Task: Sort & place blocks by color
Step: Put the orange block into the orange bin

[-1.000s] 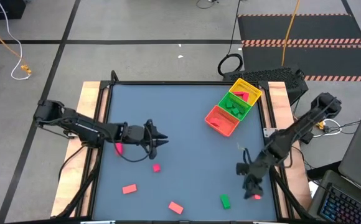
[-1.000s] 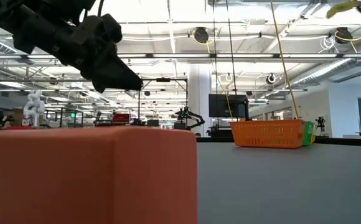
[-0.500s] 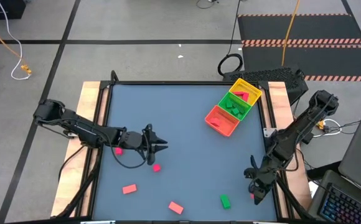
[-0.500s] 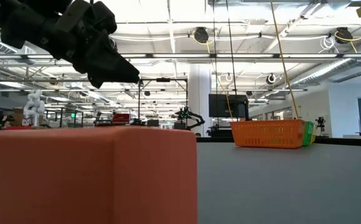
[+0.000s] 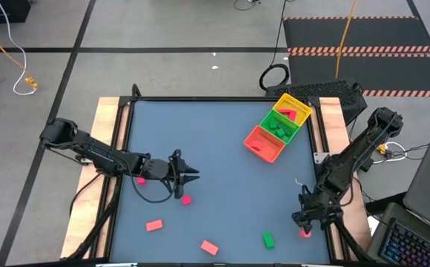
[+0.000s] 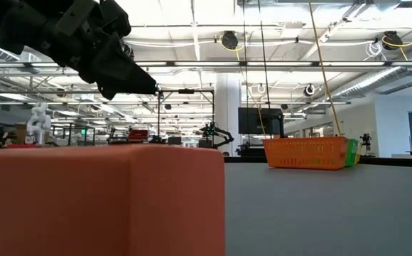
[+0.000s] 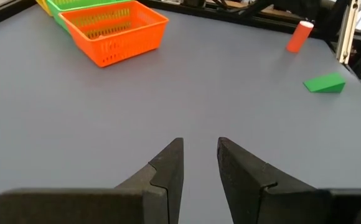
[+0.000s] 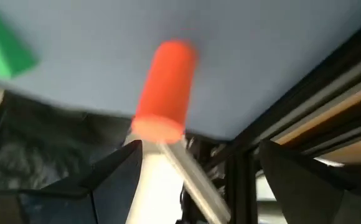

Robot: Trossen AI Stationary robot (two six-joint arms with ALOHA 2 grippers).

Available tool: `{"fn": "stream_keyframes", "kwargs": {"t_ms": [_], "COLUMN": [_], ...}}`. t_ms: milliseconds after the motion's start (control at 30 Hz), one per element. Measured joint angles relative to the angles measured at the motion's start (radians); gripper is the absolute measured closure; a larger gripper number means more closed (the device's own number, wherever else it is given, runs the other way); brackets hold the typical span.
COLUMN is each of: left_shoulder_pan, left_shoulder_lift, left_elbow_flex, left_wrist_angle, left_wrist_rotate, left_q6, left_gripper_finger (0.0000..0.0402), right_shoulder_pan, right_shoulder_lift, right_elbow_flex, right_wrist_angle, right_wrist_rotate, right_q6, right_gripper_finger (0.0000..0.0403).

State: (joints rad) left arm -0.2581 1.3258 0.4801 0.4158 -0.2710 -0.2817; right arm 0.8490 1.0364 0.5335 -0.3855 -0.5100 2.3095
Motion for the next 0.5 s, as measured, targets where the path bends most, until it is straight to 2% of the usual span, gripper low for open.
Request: {"fn": "stream_keyframes", "kwargs": {"t_ms": [200,500], "left_shoulder_pan": [0.0,-0.014], "left_shoulder_lift": [0.0,0.0], "left_elbow_flex": [0.0,0.0], "left_wrist_angle": [-0.057,-0.092], "left_wrist_rotate": [0.0,-0.001], "left_q6": [-0.002,-0.035], "left_gripper_finger": [0.0302,0.0302], "right_shoulder_pan": [-0.002,-0.004], "right_shoulder_lift": [0.011,0.124], "right_elbow_flex": [0.0,0.0], "right_wrist_angle": [-0.002,0.135], "right_wrist_rotate": [0.067,0.055], "right_q6": [0.001,-0.025], "right_gripper_finger": [0.009,0.009]}}
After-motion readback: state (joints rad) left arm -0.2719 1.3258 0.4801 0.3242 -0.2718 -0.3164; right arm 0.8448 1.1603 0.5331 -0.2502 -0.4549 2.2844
